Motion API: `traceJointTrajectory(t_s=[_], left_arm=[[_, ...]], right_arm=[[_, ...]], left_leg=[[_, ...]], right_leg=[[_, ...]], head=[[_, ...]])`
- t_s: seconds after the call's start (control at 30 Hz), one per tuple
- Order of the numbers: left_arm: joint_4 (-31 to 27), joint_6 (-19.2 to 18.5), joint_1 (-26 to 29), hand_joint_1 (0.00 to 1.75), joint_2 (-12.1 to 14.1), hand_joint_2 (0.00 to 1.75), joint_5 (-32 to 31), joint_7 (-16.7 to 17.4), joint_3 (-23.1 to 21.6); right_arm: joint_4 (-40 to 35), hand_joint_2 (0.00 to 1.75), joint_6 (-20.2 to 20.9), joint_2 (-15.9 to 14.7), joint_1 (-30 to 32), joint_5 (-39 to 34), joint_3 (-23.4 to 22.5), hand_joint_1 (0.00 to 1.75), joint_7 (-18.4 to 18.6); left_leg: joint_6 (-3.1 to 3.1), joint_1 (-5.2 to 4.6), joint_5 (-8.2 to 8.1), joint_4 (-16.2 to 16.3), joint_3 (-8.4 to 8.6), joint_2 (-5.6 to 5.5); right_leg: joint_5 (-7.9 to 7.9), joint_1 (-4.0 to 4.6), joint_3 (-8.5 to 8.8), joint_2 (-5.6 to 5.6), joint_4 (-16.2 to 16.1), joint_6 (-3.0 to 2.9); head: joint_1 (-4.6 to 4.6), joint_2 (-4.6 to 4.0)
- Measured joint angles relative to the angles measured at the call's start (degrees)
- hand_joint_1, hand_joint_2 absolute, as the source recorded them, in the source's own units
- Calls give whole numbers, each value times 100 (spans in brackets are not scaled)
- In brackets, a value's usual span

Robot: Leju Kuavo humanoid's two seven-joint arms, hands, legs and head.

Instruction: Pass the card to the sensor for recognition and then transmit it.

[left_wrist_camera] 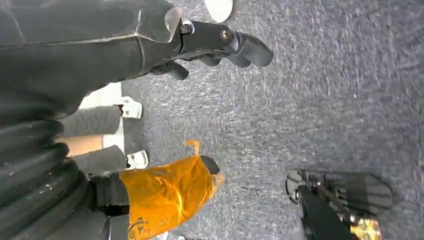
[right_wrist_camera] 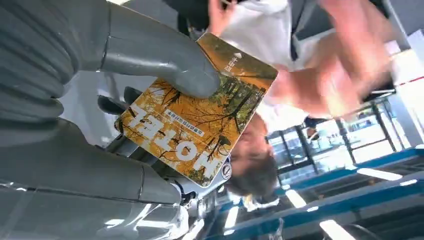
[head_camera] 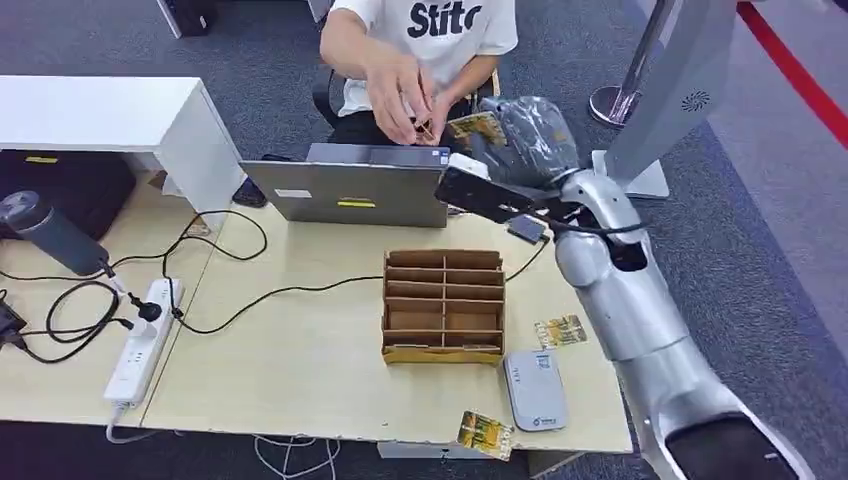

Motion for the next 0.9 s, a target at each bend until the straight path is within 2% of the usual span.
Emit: traceJointTrajectory(t_s=[0.2, 0.33, 0.37, 0.4, 0.7, 0.9], left_arm=[[0, -9, -5, 0, -2, 175, -63, 9, -105], [0, -7, -20, 0, 2, 175, -120, 48, -153], [0, -7, -20, 0, 2, 175, -131, 48, -164], [0, -7, -17, 0, 2, 175, -144, 52, -168], [0, 2, -9, 0, 4, 175, -151, 57, -173], [0, 11, 12, 0, 4, 175, -151, 57, -173]], right_arm=[[831, 175, 2, 410, -429, 225, 74, 175, 114], [1143, 175, -33, 496, -494, 354, 111, 175, 103], [1186, 175, -39, 507, -494, 361, 111, 54, 94], [1258, 175, -52, 515, -495, 380, 114, 0, 54], [1459, 175, 9, 548, -461, 81, 94, 0, -311], [1181, 175, -18, 537, -290, -18, 74, 0, -402]], left_leg=[[0, -1, -5, 0, -9, -1], [0, -3, -5, 0, -10, -5], [1, -3, -5, 0, -12, -11], [0, -3, -5, 0, -14, -19], [3, -4, -7, 0, -16, -16], [2, -4, -6, 0, -15, -14]], right_leg=[[-1, 1, -6, -2, -5, 0], [-2, 0, -5, -7, -7, 1], [-2, 0, -5, -14, -7, 1], [-3, 0, -5, -21, -7, 2], [-4, 0, -11, -17, -8, 2], [-3, 0, -11, -15, -8, 2]], head=[[0, 0], [0, 0], [0, 0], [0, 0], [-2, 0], [0, 0]])
